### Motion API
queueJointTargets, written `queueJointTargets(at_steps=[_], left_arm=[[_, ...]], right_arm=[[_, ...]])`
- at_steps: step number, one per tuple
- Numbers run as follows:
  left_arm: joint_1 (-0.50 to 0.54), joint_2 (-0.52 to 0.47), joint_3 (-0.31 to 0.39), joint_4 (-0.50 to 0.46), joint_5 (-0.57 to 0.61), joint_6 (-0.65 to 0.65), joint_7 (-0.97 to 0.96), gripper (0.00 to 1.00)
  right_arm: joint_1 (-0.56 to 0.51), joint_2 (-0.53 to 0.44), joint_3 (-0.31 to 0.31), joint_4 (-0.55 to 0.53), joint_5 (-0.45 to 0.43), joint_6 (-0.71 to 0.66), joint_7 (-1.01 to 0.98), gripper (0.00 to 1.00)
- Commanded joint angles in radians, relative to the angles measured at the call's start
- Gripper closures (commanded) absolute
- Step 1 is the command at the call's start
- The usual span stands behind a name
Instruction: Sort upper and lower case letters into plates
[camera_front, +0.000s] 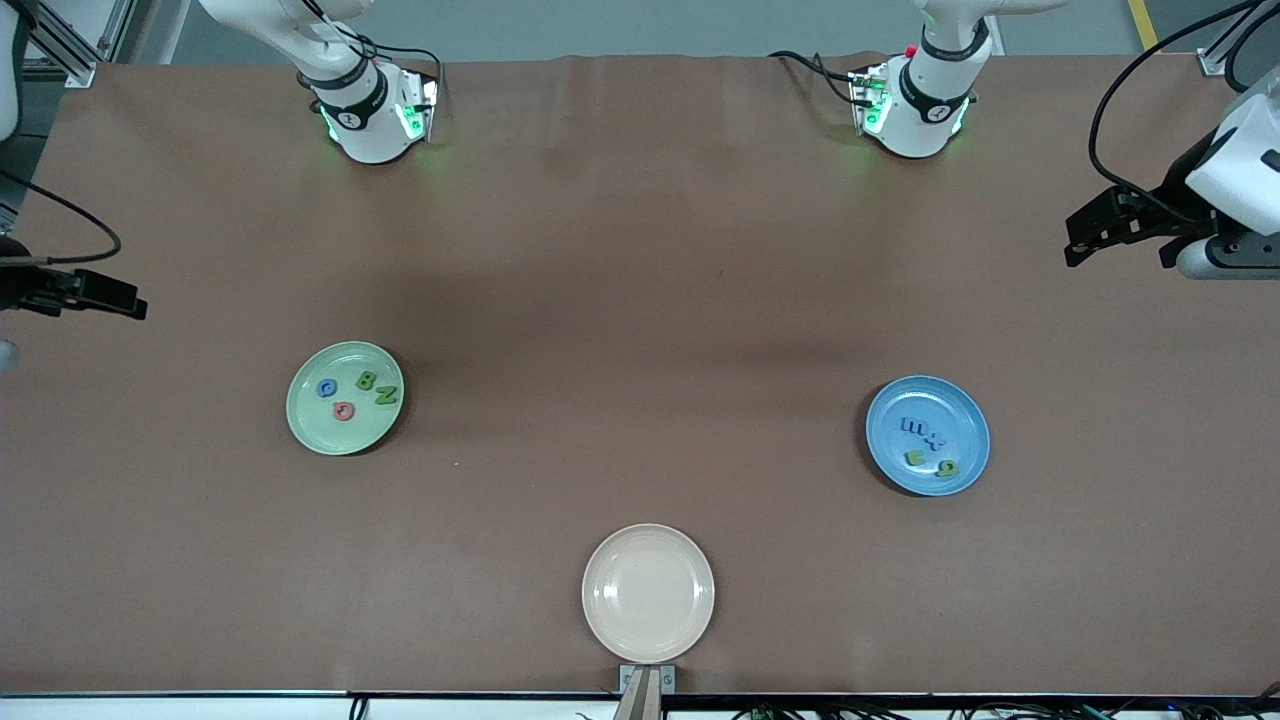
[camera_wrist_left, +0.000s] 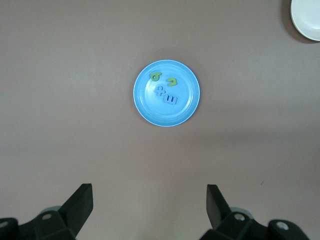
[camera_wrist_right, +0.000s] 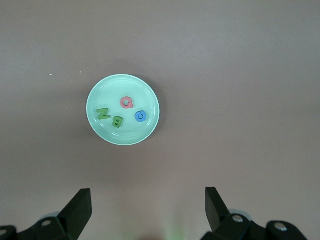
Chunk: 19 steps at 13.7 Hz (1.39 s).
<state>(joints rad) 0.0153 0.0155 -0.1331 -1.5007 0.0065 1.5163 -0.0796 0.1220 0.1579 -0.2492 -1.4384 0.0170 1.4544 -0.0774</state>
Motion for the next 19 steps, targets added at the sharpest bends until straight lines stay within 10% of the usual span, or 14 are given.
queueJointTargets(at_steps=[1,19], left_arm=[[-0.006,0.001,0.001,0.005,-0.003,0.002,0.006,0.0],[-0.003,0.001,0.001,0.011,-0.013,0.002,-0.008,0.0]], right_arm=[[-0.048,-0.109,0.071,-0.111,0.009,0.024,0.011,0.0],[-0.17,-0.33,0.197,-0.278,-0.006,0.046,0.016,0.0]])
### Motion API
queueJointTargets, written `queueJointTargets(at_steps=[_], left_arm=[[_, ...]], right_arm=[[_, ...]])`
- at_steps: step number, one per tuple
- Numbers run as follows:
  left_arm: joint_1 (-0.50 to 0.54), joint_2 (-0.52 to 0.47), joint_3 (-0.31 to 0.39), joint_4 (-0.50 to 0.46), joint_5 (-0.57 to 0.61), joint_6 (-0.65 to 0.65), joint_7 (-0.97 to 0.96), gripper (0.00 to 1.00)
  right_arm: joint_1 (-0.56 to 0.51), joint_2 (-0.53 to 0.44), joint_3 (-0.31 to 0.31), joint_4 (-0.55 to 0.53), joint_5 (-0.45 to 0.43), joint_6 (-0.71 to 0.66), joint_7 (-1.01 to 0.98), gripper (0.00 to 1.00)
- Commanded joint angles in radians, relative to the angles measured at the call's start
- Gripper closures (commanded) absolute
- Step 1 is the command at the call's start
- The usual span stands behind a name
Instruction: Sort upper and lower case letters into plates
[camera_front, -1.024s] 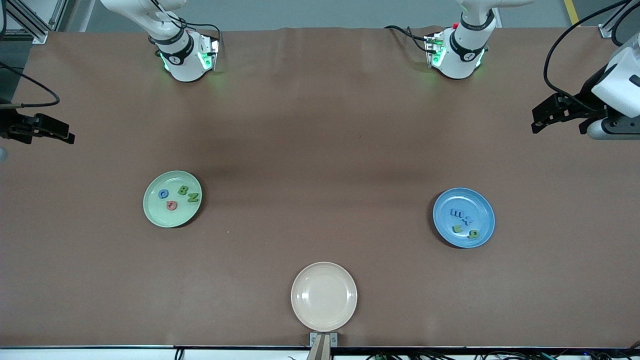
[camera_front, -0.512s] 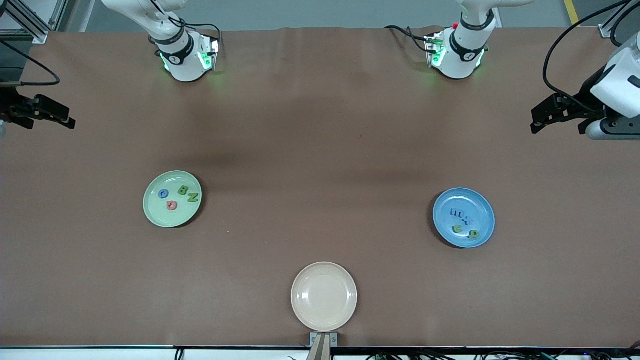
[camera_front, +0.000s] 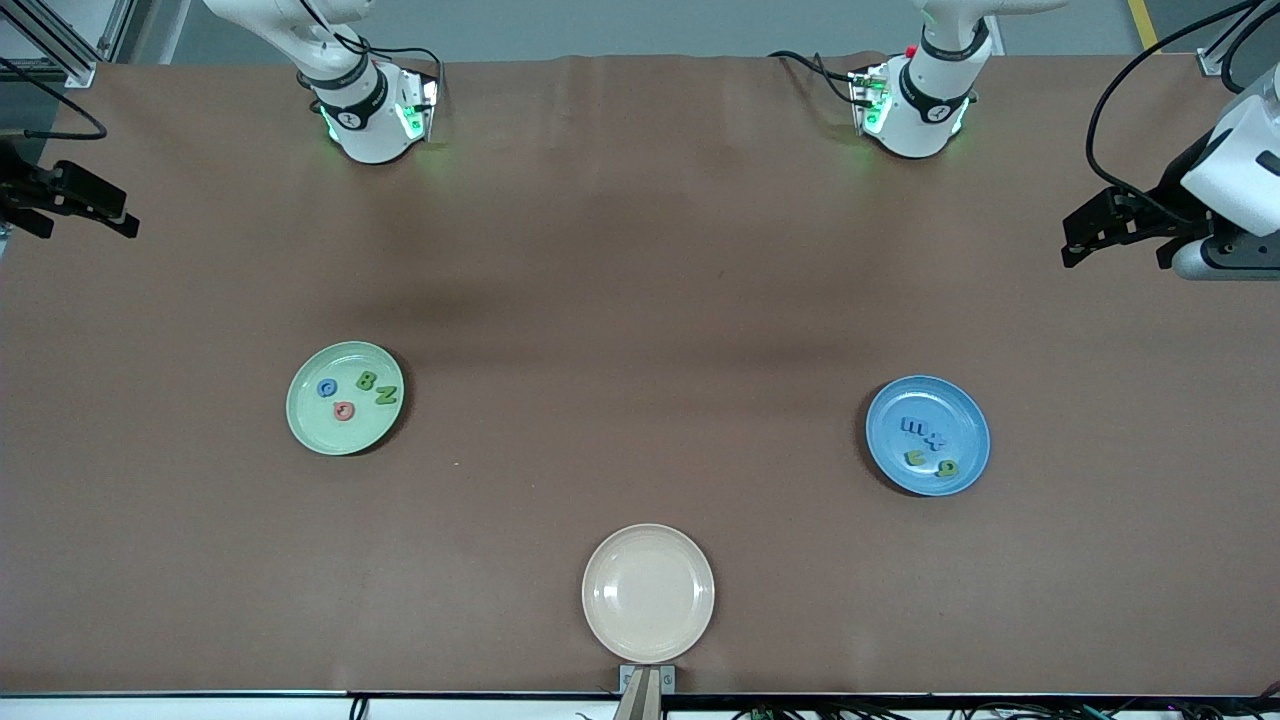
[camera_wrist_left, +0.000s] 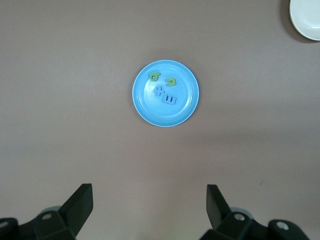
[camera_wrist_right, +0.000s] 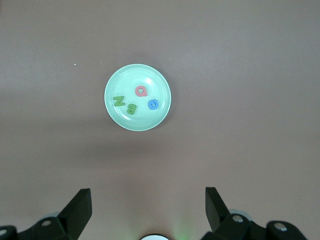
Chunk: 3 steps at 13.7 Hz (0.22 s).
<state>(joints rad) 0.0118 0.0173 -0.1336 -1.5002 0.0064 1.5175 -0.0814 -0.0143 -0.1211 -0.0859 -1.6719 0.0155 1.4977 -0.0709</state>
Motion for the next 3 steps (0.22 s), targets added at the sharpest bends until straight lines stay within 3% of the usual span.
queueJointTargets(at_steps=[1,3], left_arm=[[-0.001,0.001,0.002,0.011,-0.013,0.001,-0.006,0.0],[-0.001,0.0,0.002,0.012,-0.01,0.001,-0.006,0.0]], right_arm=[[-0.029,-0.055,0.034,-0.045,-0.005,0.003,0.01,0.0],[-0.021,-0.063,0.04,-0.043,-0.005,-0.013,0.01,0.0]])
